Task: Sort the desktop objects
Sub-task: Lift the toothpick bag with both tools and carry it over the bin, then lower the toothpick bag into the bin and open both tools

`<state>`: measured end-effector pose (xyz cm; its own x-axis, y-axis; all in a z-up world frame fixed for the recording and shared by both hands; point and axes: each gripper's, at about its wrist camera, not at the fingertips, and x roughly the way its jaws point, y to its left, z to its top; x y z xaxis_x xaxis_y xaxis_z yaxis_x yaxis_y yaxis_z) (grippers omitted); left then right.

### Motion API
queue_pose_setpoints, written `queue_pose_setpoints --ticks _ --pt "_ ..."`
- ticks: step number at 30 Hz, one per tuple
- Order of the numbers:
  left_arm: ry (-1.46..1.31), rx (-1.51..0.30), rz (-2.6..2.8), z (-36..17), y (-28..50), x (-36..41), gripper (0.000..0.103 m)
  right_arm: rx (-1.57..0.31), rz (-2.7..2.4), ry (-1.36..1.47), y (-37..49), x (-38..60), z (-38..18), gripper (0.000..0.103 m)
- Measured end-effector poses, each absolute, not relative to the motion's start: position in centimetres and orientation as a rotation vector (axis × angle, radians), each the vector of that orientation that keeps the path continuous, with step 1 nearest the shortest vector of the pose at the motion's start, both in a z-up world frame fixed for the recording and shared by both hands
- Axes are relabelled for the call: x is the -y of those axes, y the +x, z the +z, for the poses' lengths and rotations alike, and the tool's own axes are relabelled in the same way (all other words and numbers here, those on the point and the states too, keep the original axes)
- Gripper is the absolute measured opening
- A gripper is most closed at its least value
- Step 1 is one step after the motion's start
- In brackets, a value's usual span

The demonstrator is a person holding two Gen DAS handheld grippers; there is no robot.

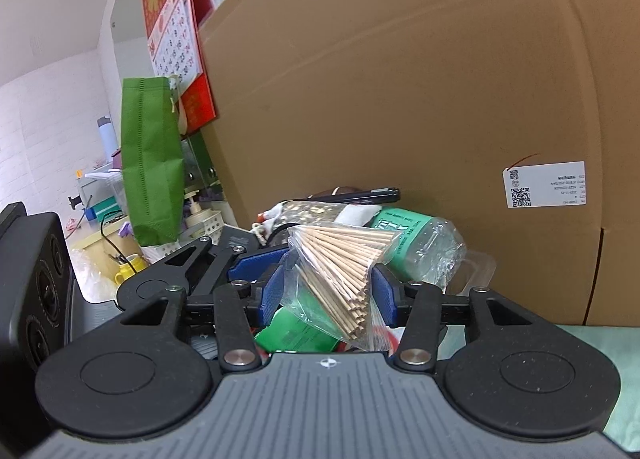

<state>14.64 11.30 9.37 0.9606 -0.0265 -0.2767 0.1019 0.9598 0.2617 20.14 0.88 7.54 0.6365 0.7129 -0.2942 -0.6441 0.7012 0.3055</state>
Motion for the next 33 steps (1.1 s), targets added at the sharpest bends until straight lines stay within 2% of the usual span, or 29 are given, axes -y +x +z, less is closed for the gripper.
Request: queue_pose_setpoints --ticks 21,26,33 --pt "0.324 -0.346 -0.040 7.3 19.6 -11.7 0.103 -0.466 0.804 0.233 24.7 -1.5 5.1 0.058" --pt "0.339 -0.373 -0.032 7.1 20.1 -11.7 0.103 -0.474 0.797 0.237 25.2 -1.6 4.7 0.065" --pt "0.326 -0.385 -0.020 6.6 19.9 -11.8 0.103 -0.484 0.783 0.211 24.8 -1.8 4.5 0.067"
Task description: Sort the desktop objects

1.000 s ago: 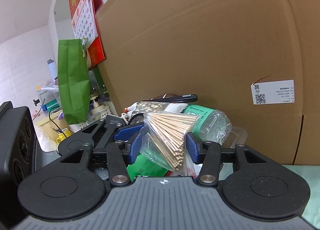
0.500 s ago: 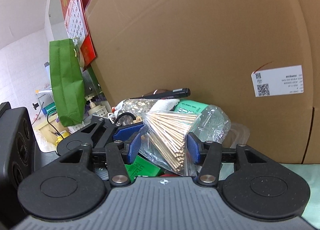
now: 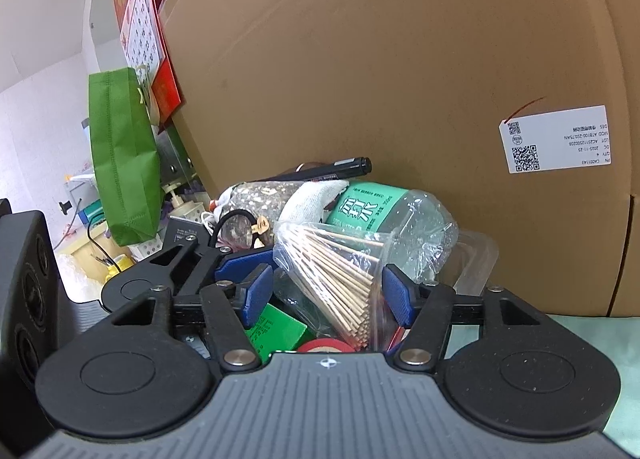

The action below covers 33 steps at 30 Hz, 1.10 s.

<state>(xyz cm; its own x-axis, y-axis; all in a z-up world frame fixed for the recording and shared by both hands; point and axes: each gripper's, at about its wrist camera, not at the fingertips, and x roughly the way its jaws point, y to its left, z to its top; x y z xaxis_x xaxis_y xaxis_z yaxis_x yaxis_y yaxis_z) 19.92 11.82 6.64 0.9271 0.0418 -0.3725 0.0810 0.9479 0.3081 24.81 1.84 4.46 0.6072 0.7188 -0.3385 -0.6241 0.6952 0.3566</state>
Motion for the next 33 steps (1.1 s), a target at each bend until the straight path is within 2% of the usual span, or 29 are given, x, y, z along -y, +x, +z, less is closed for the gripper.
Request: queue_pose_setpoints --ticks 8,18,21,26,30,33 --pt "0.303 -0.371 -0.001 7.3 18.1 -11.7 0.103 -0.447 0.725 0.147 22.8 -1.8 5.5 0.074" --pt "0.197 -0.388 0.064 8.4 12.4 -12.4 0.103 -0.367 0.659 0.207 17.2 0.8 7.4 0.083" --pt "0.144 -0.388 0.083 8.7 9.7 -13.5 0.103 -0.334 0.589 0.246 14.2 2.4 7.4 0.094" --pt "0.086 -0.394 0.129 9.2 4.8 -15.3 0.103 -0.270 0.480 0.265 9.0 4.9 6.8 0.102" --pt "0.042 -0.376 0.135 10.7 1.1 -14.9 0.103 -0.265 0.444 0.241 6.2 5.8 6.1 0.102" --pt "0.034 -0.356 0.116 10.7 1.7 -15.1 0.103 -0.262 0.443 0.223 4.7 6.0 5.8 0.102"
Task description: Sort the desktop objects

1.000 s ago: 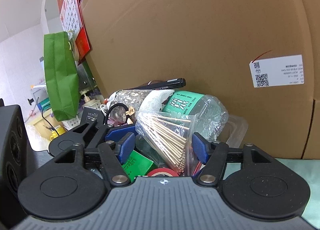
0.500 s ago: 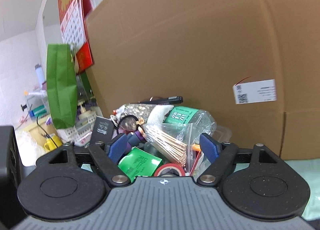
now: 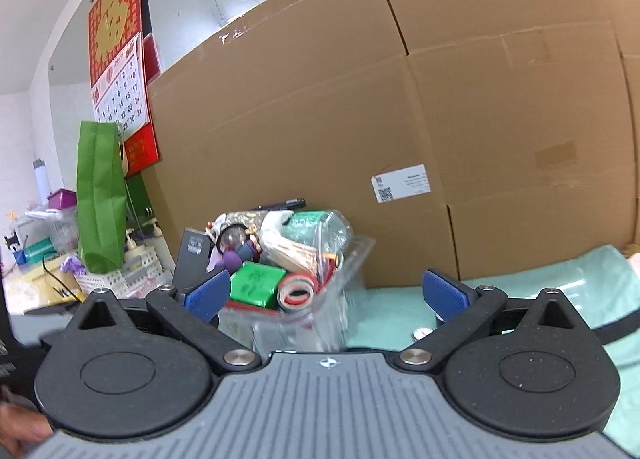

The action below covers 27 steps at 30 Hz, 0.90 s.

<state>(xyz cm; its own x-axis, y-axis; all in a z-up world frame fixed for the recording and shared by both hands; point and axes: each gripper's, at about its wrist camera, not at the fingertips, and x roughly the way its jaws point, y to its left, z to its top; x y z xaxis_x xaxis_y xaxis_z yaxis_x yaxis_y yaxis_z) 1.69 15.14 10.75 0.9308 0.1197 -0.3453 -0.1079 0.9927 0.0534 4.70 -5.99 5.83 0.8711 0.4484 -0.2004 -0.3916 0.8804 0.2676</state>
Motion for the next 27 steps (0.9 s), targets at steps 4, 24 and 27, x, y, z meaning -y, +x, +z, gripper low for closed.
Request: queue_pose_setpoints --ticks 4,24,27 --pt "0.086 -0.290 0.135 11.6 -1.3 -14.1 0.103 -0.251 0.452 0.202 3.3 6.0 5.8 0.102" --pt "0.061 -0.284 0.096 12.3 -2.6 -13.6 0.103 -0.226 0.465 0.235 2.1 6.6 5.8 0.102" --pt "0.059 -0.295 0.048 12.0 -2.7 -13.4 0.103 -0.225 0.462 0.235 2.2 6.7 5.8 0.102"
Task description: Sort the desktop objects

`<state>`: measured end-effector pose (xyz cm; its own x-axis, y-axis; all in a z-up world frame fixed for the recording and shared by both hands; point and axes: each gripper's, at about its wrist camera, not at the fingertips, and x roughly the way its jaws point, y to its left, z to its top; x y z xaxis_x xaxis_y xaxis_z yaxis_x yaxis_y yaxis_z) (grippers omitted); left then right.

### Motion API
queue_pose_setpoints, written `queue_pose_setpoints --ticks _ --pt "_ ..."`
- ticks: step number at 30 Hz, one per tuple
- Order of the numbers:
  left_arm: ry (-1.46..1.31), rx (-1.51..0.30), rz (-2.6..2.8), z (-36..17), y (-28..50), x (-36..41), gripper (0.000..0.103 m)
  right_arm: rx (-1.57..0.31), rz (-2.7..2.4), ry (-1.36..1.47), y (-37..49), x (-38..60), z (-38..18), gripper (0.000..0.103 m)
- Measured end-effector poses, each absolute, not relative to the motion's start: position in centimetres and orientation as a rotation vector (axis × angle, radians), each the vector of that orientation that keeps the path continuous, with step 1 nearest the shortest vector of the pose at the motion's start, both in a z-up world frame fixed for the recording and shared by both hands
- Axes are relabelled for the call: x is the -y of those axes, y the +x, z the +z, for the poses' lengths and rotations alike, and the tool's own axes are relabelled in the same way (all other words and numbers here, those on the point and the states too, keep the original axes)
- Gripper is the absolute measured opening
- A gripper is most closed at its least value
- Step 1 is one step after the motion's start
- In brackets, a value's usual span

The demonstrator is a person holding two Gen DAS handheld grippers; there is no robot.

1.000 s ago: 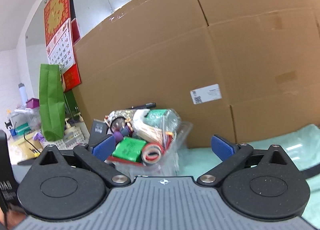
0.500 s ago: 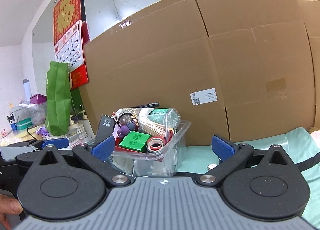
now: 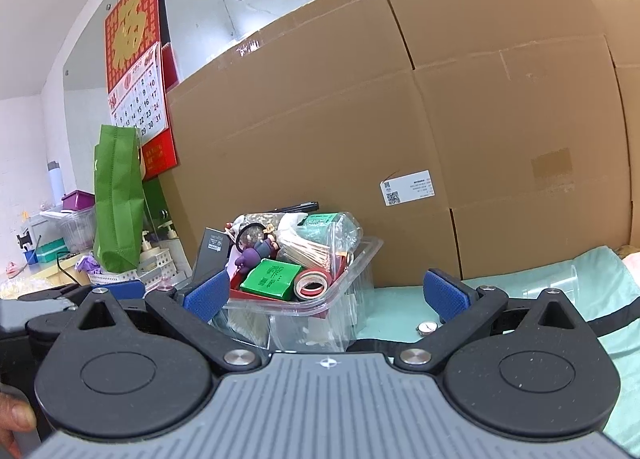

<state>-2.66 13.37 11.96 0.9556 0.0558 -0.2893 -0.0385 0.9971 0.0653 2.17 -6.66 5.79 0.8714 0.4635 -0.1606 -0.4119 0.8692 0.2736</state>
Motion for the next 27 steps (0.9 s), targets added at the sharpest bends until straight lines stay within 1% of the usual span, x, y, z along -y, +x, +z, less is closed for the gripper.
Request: queue_pose_setpoints --ticks 8,19,27 --pt "-0.003 -0.351 0.008 11.6 -2.2 -14.0 0.103 -0.227 0.465 0.226 2.2 6.6 5.8 0.102" --pt "-0.039 -0.465 0.129 10.0 -0.4 -15.0 0.103 -0.232 0.474 0.207 2.3 6.1 5.7 0.102" --pt "-0.059 -0.462 0.170 9.7 -0.4 -15.5 0.103 -0.239 0.473 0.196 2.4 5.9 5.6 0.102"
